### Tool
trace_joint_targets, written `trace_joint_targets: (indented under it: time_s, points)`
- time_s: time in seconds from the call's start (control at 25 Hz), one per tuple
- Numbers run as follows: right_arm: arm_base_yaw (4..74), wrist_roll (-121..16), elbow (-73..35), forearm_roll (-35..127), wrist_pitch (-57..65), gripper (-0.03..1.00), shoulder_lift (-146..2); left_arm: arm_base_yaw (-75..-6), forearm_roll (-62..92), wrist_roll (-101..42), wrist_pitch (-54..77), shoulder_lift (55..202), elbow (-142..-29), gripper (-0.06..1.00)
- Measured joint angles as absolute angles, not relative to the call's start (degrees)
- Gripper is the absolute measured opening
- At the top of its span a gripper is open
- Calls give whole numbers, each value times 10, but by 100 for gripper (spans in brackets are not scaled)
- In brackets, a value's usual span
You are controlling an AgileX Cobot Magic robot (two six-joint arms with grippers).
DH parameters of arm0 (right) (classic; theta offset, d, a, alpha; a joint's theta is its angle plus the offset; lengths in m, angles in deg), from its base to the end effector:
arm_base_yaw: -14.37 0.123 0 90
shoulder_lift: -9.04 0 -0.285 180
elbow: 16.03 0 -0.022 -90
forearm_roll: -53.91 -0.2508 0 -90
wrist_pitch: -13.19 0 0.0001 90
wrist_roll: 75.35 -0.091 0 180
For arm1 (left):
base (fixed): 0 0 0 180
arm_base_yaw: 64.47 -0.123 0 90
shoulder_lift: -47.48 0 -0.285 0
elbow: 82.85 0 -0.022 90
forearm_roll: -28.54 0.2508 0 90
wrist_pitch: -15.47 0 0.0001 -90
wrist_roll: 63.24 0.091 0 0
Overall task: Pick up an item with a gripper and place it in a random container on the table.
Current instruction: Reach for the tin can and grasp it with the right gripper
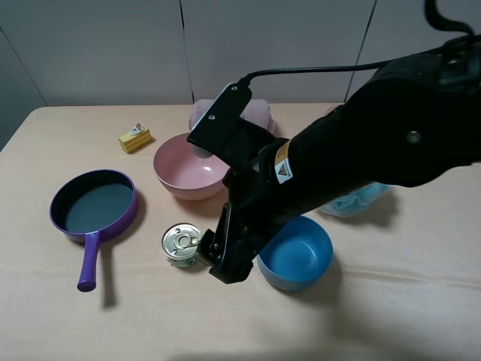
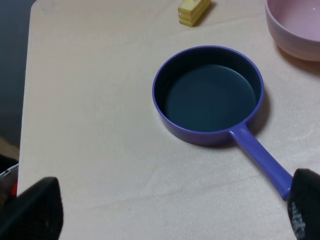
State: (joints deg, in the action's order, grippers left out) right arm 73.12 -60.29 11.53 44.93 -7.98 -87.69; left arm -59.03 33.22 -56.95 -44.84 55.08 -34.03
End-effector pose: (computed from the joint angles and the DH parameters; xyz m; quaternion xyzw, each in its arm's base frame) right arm 0.1537 0.2632 0.2082 -0.5226 0.7981 0.1553 0.2566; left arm -0.0040 0.0069 0.2769 0.0855 0.8464 0.0447 0.5238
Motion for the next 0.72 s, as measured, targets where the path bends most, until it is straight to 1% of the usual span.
trace_joint_targets:
  time_s: [0.44,0.72]
  points:
    - [733,-602,67,449,-53,69,-975,-590,332,-570,-448,551,-340,90]
    - [758,-602,54,449,-28,69,-1029,-590,332,-570,-448,551,-340,90]
